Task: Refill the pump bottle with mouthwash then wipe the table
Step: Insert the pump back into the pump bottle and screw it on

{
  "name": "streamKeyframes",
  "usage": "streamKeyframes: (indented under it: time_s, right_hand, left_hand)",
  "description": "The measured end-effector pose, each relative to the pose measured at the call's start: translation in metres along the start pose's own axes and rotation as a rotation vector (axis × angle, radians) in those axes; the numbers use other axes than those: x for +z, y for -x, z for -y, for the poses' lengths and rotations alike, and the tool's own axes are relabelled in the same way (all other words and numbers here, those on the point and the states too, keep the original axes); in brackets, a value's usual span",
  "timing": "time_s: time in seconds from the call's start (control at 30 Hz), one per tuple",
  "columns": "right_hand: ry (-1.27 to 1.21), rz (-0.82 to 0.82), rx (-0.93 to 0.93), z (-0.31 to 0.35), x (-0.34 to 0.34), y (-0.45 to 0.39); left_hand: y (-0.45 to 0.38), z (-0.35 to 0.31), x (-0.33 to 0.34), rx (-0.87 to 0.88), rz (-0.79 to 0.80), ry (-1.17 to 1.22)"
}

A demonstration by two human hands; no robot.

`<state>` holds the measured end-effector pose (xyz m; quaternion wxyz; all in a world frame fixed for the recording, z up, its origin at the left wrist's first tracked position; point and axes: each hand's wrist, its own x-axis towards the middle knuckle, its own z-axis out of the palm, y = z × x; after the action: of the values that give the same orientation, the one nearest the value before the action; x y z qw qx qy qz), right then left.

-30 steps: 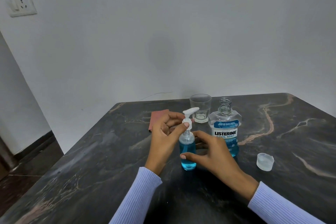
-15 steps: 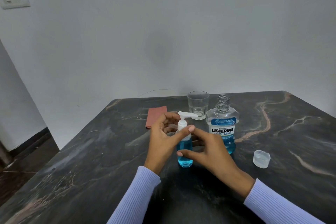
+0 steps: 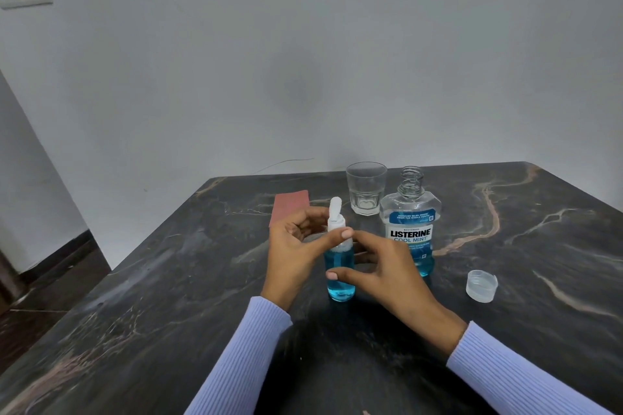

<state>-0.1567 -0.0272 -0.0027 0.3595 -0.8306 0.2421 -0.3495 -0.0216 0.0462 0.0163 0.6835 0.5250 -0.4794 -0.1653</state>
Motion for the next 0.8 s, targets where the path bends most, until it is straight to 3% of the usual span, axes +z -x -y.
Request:
streamKeyframes:
  time_s: [0.17, 0.23, 0.4, 0.63, 0.8]
  right_hand:
    - [-0.036, 0.022, -0.001, -0.001, 0.0, -0.001]
    - [-0.032, 0.011, 0.007, -0.002, 0.0, -0.001]
    - [0.014, -0.013, 0.001, 0.0, 0.003, 0.001]
    - [-0.024, 0.023, 0.014, 0.0, 0.0, -0.001]
    - [0.0, -0.001, 0.005, 0.002, 0.002, 0.0]
  left_hand:
    - [-0.003, -0.005, -0.01, -0.076, 0.267, 0.137]
    - [-0.003, -0.006, -0.01, -0.081, 0.294, 0.103]
    - [0.0, -0.003, 0.002, -0.094, 0.04, 0.002]
    - [-0.002, -0.006, -0.003, -0.078, 0.159, 0.029]
    - [0.002, -0.003, 0.005, -0.053, -0.037, 0.037]
